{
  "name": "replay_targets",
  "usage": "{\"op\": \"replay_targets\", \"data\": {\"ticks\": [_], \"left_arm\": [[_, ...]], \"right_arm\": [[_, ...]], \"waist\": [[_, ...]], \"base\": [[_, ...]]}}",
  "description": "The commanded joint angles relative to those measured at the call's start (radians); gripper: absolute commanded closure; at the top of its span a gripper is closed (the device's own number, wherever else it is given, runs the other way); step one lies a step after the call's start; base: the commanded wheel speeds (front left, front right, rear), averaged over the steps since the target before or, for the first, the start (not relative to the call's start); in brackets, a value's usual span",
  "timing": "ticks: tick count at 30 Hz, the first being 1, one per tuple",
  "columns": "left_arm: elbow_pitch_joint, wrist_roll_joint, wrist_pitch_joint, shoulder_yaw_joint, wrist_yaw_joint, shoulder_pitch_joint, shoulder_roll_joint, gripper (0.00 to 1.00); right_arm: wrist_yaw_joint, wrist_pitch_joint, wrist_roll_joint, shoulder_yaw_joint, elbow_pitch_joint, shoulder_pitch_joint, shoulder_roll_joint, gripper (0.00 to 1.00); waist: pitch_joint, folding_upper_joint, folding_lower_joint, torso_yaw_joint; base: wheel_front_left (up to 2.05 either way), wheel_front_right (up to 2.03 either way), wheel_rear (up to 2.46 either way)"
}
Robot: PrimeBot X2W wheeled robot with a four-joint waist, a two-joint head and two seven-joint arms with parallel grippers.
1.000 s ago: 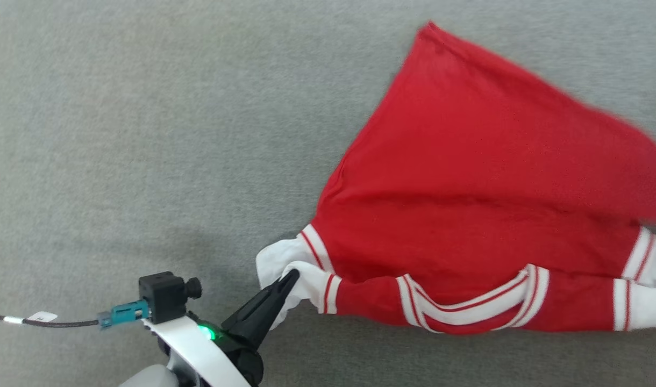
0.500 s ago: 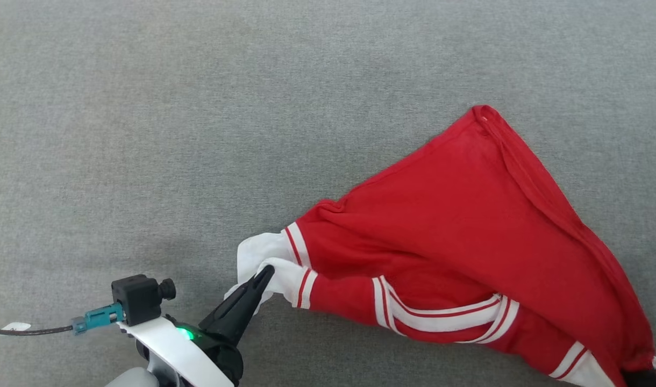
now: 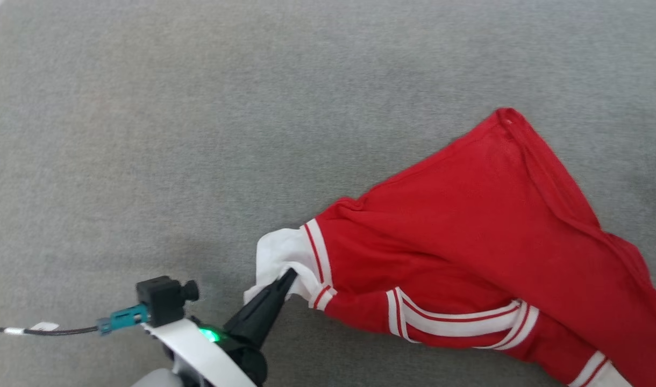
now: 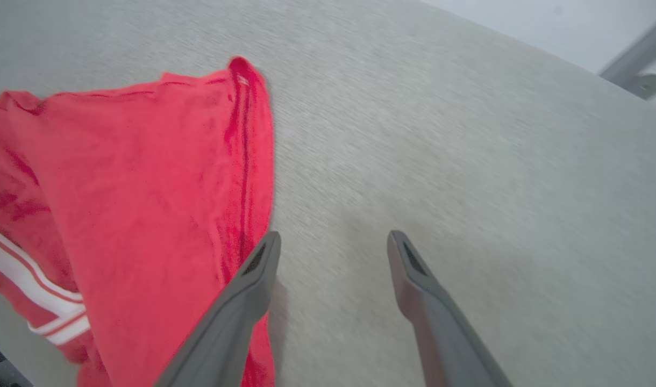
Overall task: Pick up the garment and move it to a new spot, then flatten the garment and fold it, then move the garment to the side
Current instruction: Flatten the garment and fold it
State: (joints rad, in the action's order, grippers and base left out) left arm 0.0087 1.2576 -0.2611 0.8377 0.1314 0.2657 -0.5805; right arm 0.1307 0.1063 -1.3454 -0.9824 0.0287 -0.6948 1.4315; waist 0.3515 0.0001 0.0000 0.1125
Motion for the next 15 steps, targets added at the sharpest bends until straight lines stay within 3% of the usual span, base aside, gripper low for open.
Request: {"op": "replay_targets", "data": {"ticks": [1, 8, 12, 15], "left_arm": [[0.006, -0.007, -0.005, 0.006, -0.002, 0.018, 0.017, 1.00], [0.021, -0.012, -0.005, 0.028, -0.002, 0.046, 0.067, 1.00], [0.027, -0.013, -0.005, 0.039, -0.002, 0.062, 0.090, 1.00], [0.031, -0.016, -0.005, 0.046, -0.002, 0.068, 0.103, 1.00]], "right_arm": [[0.000, 0.028, 0.046, 0.008, -0.007, -0.026, -0.076, 0.00], [0.000, 0.190, 0.214, 0.033, -0.113, -0.147, -0.322, 0.00], [0.000, 0.268, 0.275, 0.039, -0.187, -0.202, -0.412, 0.00], [0.000, 0.316, 0.313, 0.040, -0.239, -0.234, -0.443, 0.00]], "waist": [[0.014, -0.0001, 0.0000, 0.026], [0.046, -0.0001, 0.0000, 0.091], [0.069, -0.0001, 0.0000, 0.123], [0.085, -0.0001, 0.0000, 0.142]], "base": [[0.00, 0.00, 0.00], [0.00, 0.00, 0.00], [0.00, 0.00, 0.00], [0.00, 0.00, 0.00]]}}
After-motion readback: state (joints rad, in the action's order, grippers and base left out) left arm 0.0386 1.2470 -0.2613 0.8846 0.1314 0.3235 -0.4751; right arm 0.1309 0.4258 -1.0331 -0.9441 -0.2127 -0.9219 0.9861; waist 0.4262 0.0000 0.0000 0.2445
